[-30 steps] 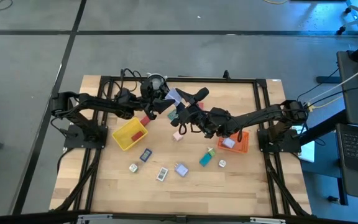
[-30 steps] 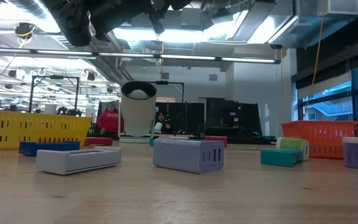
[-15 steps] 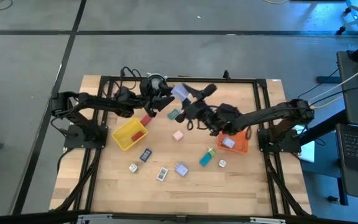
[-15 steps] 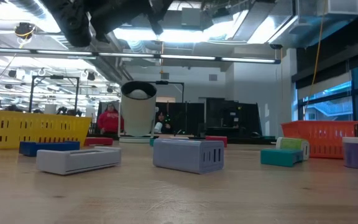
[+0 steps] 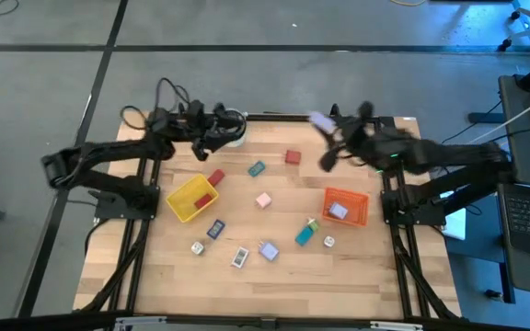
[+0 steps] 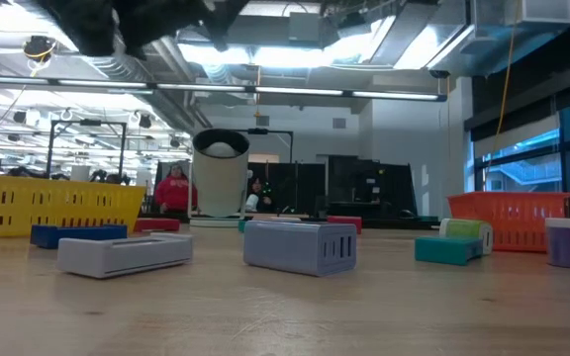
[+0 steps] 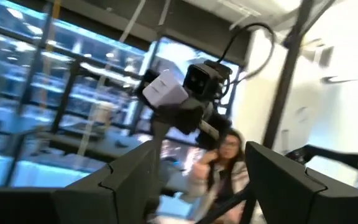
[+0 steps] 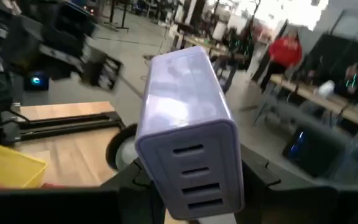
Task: Pick & Place Office items
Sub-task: Put the top blue charger adapter into the orange basket
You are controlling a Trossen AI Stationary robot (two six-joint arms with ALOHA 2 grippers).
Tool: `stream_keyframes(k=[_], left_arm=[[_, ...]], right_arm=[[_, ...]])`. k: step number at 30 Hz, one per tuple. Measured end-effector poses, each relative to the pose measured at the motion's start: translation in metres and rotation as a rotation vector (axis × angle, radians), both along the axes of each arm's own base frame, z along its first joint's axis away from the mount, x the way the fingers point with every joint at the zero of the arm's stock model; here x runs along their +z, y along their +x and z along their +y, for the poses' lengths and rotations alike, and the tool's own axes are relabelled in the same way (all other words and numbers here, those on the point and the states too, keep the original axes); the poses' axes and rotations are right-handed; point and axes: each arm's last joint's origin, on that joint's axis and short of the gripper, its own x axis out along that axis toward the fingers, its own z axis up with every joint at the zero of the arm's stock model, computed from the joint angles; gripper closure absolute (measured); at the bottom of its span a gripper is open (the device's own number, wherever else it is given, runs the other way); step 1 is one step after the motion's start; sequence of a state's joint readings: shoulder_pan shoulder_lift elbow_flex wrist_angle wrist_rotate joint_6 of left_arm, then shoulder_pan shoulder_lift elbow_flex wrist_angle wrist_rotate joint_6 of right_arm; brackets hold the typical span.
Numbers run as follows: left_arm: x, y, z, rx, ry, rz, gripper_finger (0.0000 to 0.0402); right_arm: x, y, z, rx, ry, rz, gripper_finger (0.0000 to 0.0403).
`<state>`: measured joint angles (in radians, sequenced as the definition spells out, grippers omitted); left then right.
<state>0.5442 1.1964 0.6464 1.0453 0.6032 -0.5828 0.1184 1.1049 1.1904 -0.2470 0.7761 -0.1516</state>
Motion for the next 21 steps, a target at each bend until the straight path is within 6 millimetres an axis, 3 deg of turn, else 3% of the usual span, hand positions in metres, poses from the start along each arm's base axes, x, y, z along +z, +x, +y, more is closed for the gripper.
stream_keyframes(k=[5,10,15,21], left_arm=[[0.012,-0.039,-0.017,0.065,0.062,0.02,0.016],[0.007,-0.067,-0.035,0.188,0.045,0.111,0.016],[-0.013,-0.081,-0.044,0.371,-0.044,0.267,0.0164],[-0.04,-0.077,-0.055,0.466,-0.078,0.385,0.0165]], right_arm=[[-0.015,-0.057,-0.008,-0.01,0.204,0.021,0.0279],[-0.038,-0.097,-0.011,-0.043,0.412,0.05,0.0279],[-0.06,-0.116,-0.011,-0.067,0.584,0.098,0.028],[-0.085,-0.121,-0.009,-0.118,0.705,0.215,0.028]])
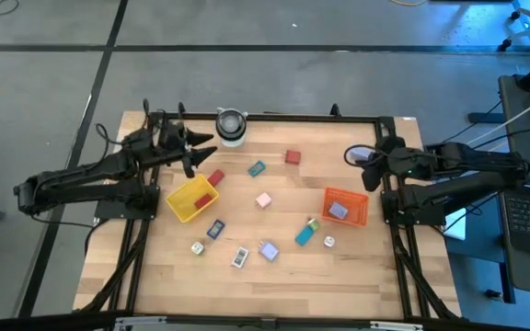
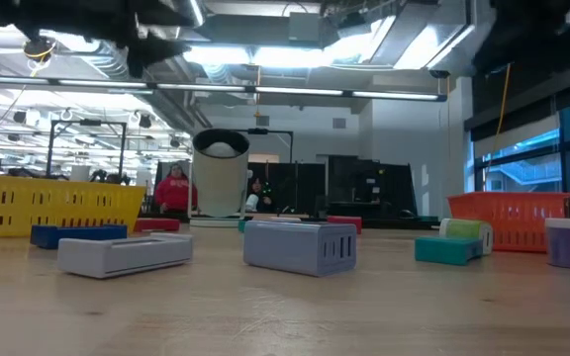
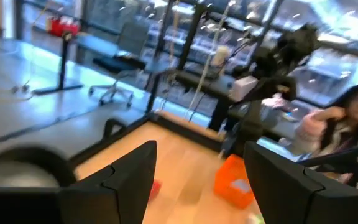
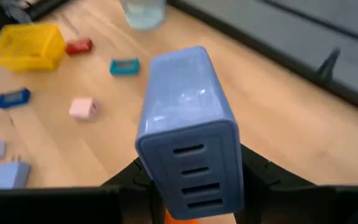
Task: Pick & Place Office items
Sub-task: Put the top blue charger adapter into the orange basket
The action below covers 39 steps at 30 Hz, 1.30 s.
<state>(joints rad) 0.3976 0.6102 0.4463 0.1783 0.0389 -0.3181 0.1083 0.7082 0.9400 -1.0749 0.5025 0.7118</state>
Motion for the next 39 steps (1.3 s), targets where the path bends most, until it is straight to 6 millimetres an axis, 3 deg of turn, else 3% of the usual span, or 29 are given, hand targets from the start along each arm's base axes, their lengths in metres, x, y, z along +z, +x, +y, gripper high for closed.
stream_keyframes(k=[6,22,31,39], left_arm=[[-0.02,0.005,-0.013,0.049,0.046,0.025,0.0173],[-0.029,0.008,-0.029,0.013,0.064,-0.019,0.0178],[-0.029,0.008,-0.029,0.027,0.067,-0.016,0.0176],[-0.029,0.008,-0.029,0.01,0.068,-0.016,0.0176]], right_arm=[[-0.028,0.004,0.004,0.025,0.086,0.074,0.028],[-0.093,0.014,0.031,0.081,0.353,0.164,0.028],[-0.132,0.033,0.043,0.098,0.359,0.206,0.028],[-0.147,0.033,0.043,0.087,0.352,0.255,0.028]])
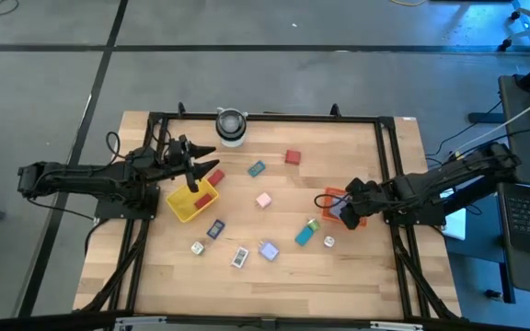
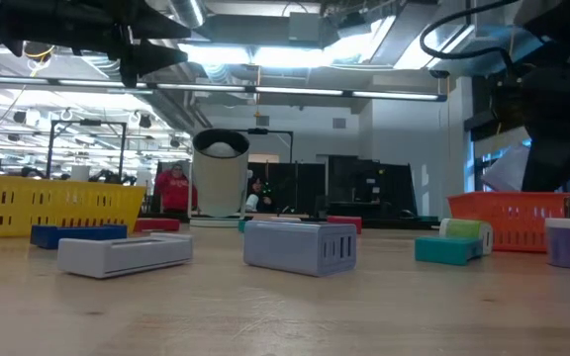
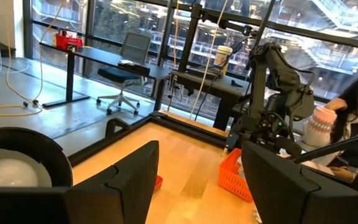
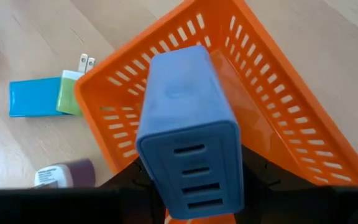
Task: Pick & Place Office items
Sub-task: Put the top blue charger adapter into the orange basket, then put the purple charger adapter into the orange basket
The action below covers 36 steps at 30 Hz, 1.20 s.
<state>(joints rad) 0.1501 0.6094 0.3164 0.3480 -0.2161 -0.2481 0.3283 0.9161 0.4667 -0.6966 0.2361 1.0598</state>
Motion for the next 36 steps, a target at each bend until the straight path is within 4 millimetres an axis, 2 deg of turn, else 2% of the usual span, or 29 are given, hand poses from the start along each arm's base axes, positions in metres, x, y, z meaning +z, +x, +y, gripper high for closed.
stream_keyframes(k=[12,19,32,36], left_arm=[[0.0,0.0,0.0,-0.001,-0.001,0.0,0.0176],[-0.001,0.0,0.0,-0.008,-0.003,0.006,0.0176],[-0.001,0.0,-0.001,-0.044,-0.016,0.002,0.0176],[-0.001,0.0,-0.001,-0.044,-0.016,0.002,0.0176]], right_arm=[[-0.011,0.005,0.001,0.014,-0.047,0.084,0.028],[-0.013,0.005,-0.002,0.01,-0.069,0.107,0.0225],[-0.013,0.004,-0.007,0.023,-0.077,0.129,0.0213],[-0.013,0.005,-0.01,0.023,-0.074,0.134,0.0193]])
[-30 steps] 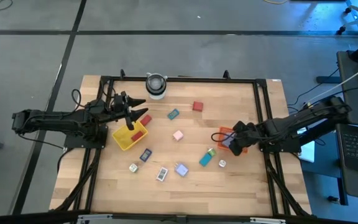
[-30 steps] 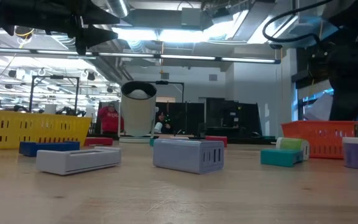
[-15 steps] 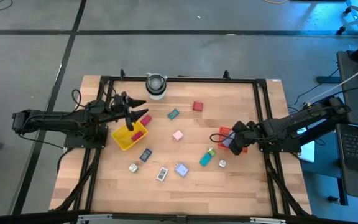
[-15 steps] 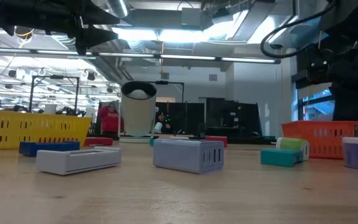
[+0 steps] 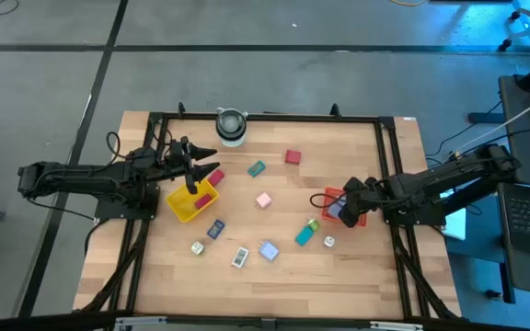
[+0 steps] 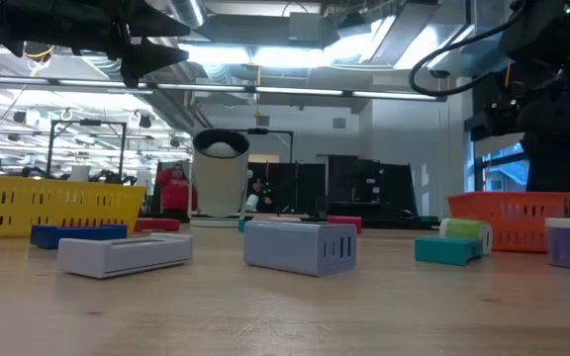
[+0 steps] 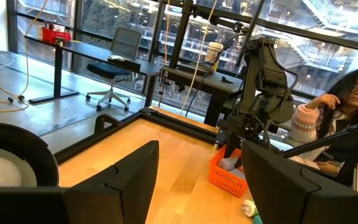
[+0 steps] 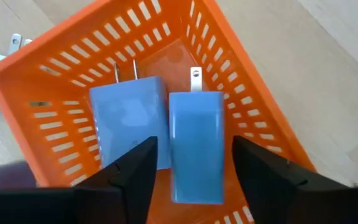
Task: Pick & Place Office items
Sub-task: Put the purple charger adapter into the orange basket
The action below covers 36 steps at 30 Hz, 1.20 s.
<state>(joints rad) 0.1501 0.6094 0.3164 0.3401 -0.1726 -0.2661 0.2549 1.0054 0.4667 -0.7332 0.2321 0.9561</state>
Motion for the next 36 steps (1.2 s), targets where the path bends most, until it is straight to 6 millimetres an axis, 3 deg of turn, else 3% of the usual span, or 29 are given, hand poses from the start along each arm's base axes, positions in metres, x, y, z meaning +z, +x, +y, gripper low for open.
stream_keyframes(k=[7,16,27,36], left_arm=[[0.0,0.0,0.0,-0.016,0.001,0.0,0.0176],[0.0,0.0,0.0,-0.016,0.001,0.001,0.0176],[0.001,-0.001,0.0,-0.005,0.025,0.002,0.0176],[0.001,-0.002,0.0,0.012,0.004,-0.01,0.0176]], right_arm=[[0.005,0.002,-0.003,-0.04,-0.038,-0.019,0.0145],[0.047,0.013,0.002,-0.002,-0.081,-0.069,0.0157],[0.075,0.02,0.039,0.087,-0.046,-0.181,0.0159],[0.079,0.005,0.077,0.186,0.022,-0.262,0.0159]])
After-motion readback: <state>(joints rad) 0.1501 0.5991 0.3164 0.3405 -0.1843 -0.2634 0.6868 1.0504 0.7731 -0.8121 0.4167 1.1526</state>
